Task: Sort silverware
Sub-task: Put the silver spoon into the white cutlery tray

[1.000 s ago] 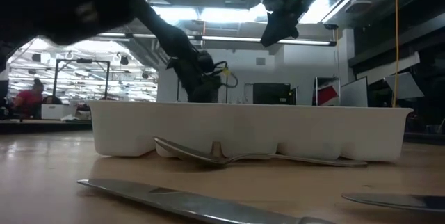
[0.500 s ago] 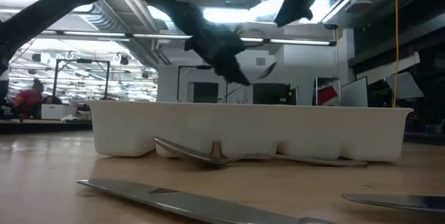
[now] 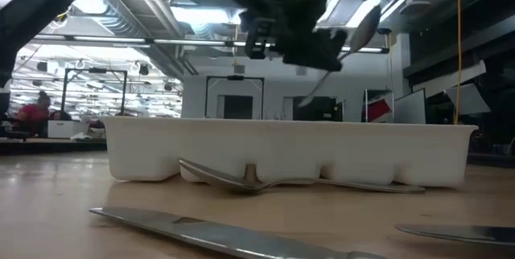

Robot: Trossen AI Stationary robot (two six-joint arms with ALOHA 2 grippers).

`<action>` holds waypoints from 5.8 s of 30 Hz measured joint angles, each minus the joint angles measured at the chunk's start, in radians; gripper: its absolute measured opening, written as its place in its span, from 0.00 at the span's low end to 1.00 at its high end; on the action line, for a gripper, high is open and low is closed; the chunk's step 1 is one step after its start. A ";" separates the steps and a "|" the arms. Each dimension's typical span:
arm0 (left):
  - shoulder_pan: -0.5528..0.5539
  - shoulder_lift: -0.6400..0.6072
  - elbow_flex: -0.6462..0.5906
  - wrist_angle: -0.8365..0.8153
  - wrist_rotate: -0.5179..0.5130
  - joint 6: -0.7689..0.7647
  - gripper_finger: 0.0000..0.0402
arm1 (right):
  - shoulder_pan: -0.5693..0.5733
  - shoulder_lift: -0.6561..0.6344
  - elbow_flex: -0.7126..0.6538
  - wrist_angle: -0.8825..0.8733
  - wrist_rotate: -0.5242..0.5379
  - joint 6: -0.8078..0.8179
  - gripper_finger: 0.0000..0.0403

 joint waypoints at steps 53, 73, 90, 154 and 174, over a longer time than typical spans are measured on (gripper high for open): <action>-0.174 -0.280 -0.259 -0.082 -0.438 -0.501 0.07 | 0.050 -0.035 -0.043 -0.073 -0.350 0.369 0.29; -0.532 -0.458 -0.260 -0.762 -0.434 -1.647 0.00 | 0.572 0.135 -0.222 0.138 0.019 0.798 0.29; -0.745 -0.940 -0.738 -0.497 -0.773 -2.191 0.01 | 0.743 0.526 -0.257 0.149 0.180 1.167 0.29; -0.752 -1.020 -0.956 -0.282 -0.822 -2.222 0.01 | 0.749 0.843 0.055 0.074 0.132 1.134 0.01; -0.753 -1.020 -0.956 -0.283 -0.843 -2.193 0.01 | 0.761 0.845 0.069 0.003 0.018 1.111 0.02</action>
